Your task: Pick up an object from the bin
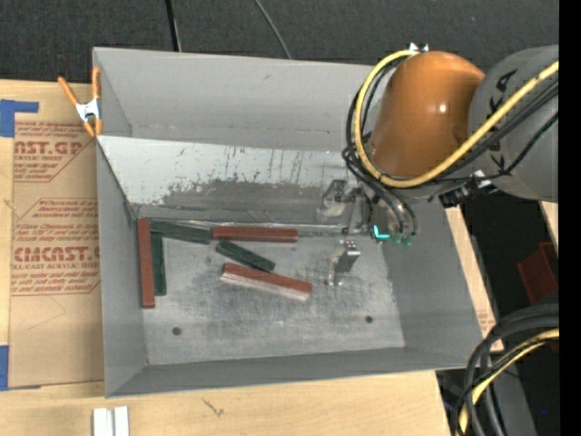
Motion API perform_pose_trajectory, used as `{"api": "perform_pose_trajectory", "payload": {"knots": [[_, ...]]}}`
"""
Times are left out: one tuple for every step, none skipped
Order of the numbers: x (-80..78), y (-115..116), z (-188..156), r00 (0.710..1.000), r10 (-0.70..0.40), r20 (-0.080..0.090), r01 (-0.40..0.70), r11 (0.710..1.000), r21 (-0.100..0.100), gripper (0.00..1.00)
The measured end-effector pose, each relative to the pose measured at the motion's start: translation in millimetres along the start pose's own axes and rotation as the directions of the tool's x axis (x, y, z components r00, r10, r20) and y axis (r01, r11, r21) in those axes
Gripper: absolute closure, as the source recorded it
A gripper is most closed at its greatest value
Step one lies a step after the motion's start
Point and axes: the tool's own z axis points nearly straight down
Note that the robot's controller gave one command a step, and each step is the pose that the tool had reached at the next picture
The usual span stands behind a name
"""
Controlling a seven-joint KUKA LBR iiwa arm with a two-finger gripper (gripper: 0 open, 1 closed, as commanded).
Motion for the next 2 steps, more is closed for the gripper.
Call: {"api": "perform_pose_trajectory", "payload": {"knots": [[-1.6,0,-4,1.0,0.0,0.008,0.0,1.0,0.0,0.0],[-10.7,-5,32,0.996,-0.085,0.013,0.085,0.996,0.001,0.0]]}}
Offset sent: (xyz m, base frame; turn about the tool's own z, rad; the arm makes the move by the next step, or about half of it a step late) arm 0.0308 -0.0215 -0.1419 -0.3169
